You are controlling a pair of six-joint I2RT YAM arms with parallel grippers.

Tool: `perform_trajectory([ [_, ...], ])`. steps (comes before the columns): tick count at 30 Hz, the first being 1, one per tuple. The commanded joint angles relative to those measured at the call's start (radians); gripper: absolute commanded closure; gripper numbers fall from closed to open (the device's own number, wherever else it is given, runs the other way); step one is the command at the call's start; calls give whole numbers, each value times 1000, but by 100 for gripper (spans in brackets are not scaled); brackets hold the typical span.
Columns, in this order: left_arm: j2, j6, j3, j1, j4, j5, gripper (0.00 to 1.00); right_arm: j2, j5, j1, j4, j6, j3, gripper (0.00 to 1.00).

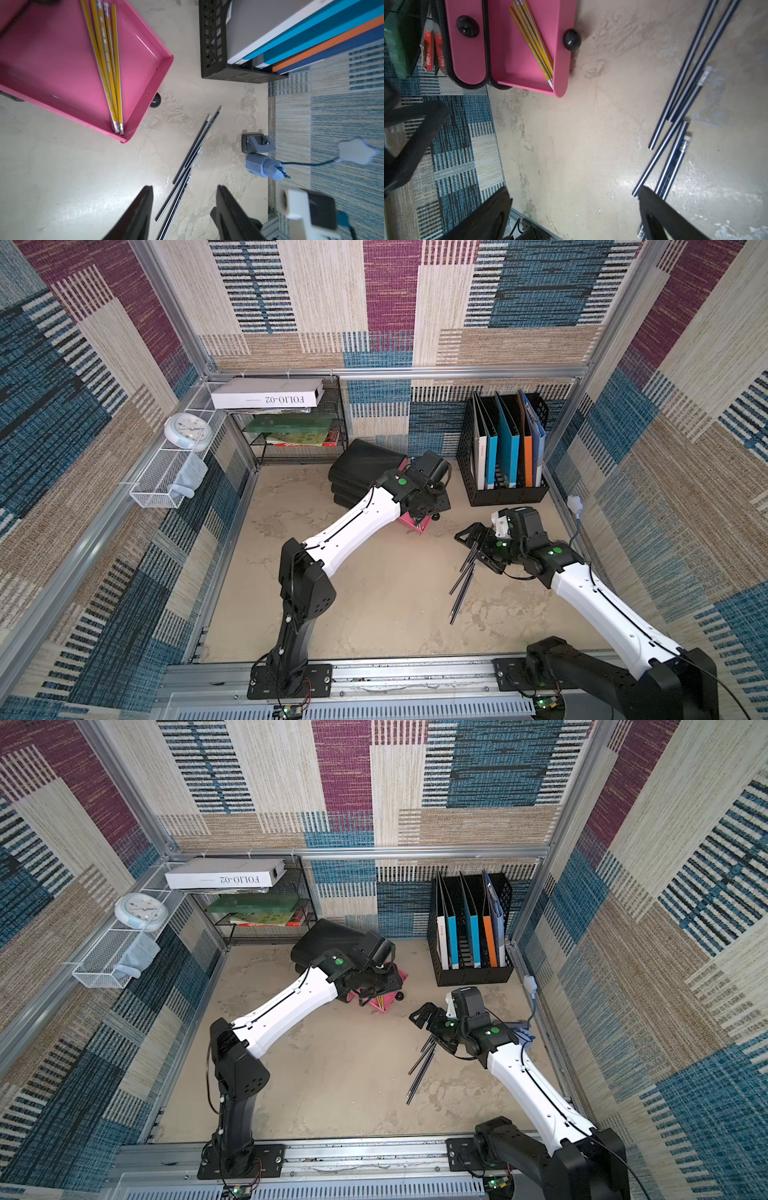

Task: Please place the pencils in the drawer according to their color
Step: Close the drawer in the storage box.

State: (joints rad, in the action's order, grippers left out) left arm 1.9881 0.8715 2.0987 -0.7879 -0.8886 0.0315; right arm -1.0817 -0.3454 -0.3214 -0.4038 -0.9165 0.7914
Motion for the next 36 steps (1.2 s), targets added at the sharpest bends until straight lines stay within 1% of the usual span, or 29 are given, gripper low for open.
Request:
perform_trajectory([
  [1,-51,-126,9,18,-77,83,46,-23,-24,-1,124,-19,1,1],
  [5,-90,-200,21,94,-135,118,45,-76,-22,-1,211,-45,13,1],
  [8,-85,-248,53,164,-171,113,45,-129,-13,-1,260,-53,33,1],
  [13,-32,-318,151,264,-236,147,45,-233,14,0,308,-41,77,1],
  [18,40,-384,252,347,-277,181,44,-353,9,-1,382,22,118,1],
  [21,79,-406,297,392,-289,170,44,-409,3,-1,432,42,132,1],
  [25,130,-439,340,428,-289,161,44,-470,13,-1,497,41,142,1],
  [30,189,-476,388,454,-288,168,45,-551,-15,1,575,36,161,1],
  [36,235,-472,397,484,-289,152,45,-622,-24,1,664,9,164,1],
])
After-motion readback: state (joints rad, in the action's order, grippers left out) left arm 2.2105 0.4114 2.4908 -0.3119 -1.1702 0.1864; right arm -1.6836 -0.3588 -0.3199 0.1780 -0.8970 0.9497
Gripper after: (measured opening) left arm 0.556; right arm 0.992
